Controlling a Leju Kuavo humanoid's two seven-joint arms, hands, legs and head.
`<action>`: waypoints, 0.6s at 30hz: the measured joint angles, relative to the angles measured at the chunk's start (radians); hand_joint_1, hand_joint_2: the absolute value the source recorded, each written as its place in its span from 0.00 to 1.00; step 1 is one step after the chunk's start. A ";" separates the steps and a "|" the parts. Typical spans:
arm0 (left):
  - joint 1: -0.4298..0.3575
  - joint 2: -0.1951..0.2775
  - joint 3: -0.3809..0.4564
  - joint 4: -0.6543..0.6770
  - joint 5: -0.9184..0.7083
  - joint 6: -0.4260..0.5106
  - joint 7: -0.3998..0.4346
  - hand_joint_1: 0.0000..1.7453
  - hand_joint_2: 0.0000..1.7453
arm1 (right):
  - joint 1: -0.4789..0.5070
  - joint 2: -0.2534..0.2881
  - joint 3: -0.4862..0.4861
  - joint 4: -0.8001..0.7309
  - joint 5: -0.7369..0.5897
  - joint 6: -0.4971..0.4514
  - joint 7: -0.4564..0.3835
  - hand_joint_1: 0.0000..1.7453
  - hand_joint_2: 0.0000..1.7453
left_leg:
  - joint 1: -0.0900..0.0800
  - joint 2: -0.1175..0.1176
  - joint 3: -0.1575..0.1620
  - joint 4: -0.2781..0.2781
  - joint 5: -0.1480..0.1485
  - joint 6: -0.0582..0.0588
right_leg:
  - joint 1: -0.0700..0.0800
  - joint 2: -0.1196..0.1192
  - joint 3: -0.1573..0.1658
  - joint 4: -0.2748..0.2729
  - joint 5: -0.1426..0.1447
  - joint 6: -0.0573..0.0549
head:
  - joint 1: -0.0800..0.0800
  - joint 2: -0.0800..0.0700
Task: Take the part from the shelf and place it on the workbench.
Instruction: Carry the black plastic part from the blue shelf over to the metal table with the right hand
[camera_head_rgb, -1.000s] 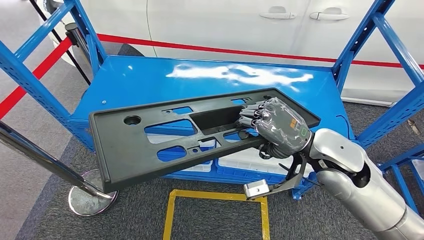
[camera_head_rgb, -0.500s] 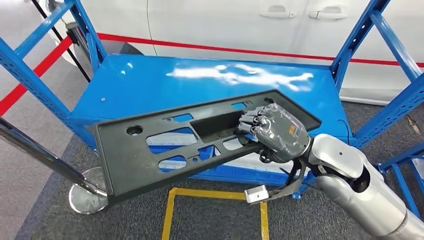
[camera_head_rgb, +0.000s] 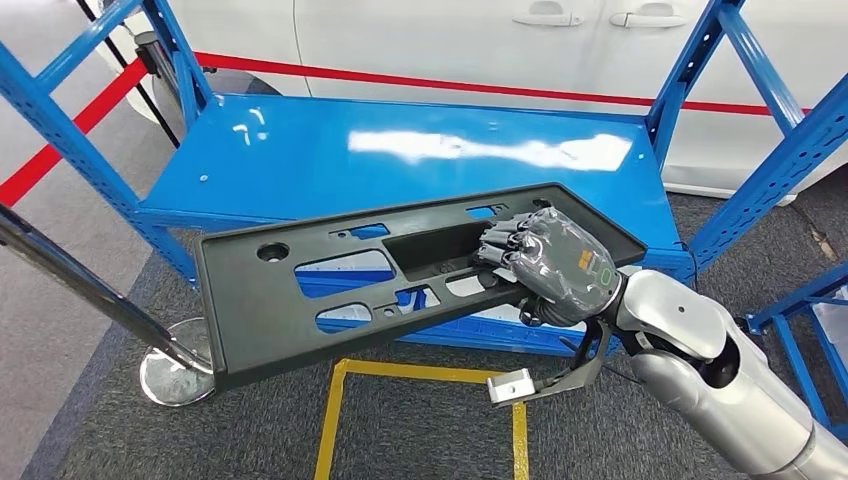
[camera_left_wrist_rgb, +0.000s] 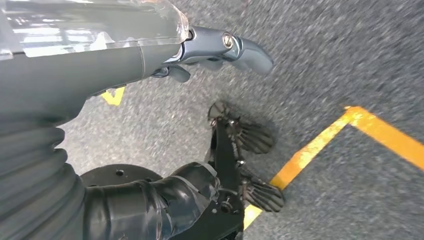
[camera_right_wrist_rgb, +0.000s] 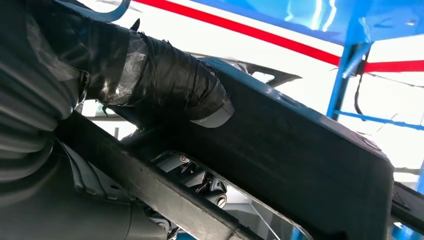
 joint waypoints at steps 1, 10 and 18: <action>0.000 0.000 0.000 0.000 0.000 -0.001 -0.002 0.00 1.00 | -0.001 0.000 0.000 0.000 -0.002 0.000 0.000 1.00 1.00 | -0.002 0.000 -0.001 -0.010 0.012 -0.002 | -0.003 -0.001 0.002 -0.009 0.012 0.007 | 0.000 0.000; 0.002 0.002 0.002 0.000 -0.004 -0.004 -0.008 0.00 1.00 | -0.007 -0.005 -0.001 0.009 -0.018 0.006 -0.002 1.00 1.00 | 0.011 0.011 -0.112 -0.026 0.129 0.000 | -0.019 0.001 -0.018 0.245 -0.158 0.045 | 0.000 0.000; 0.005 0.002 0.010 0.000 -0.013 -0.001 -0.008 0.00 1.00 | -0.022 -0.004 0.000 0.014 -0.018 0.006 -0.002 1.00 1.00 | 0.016 0.005 -0.195 0.040 0.155 -0.046 | -0.017 0.002 0.150 0.007 -0.149 0.014 | 0.000 0.000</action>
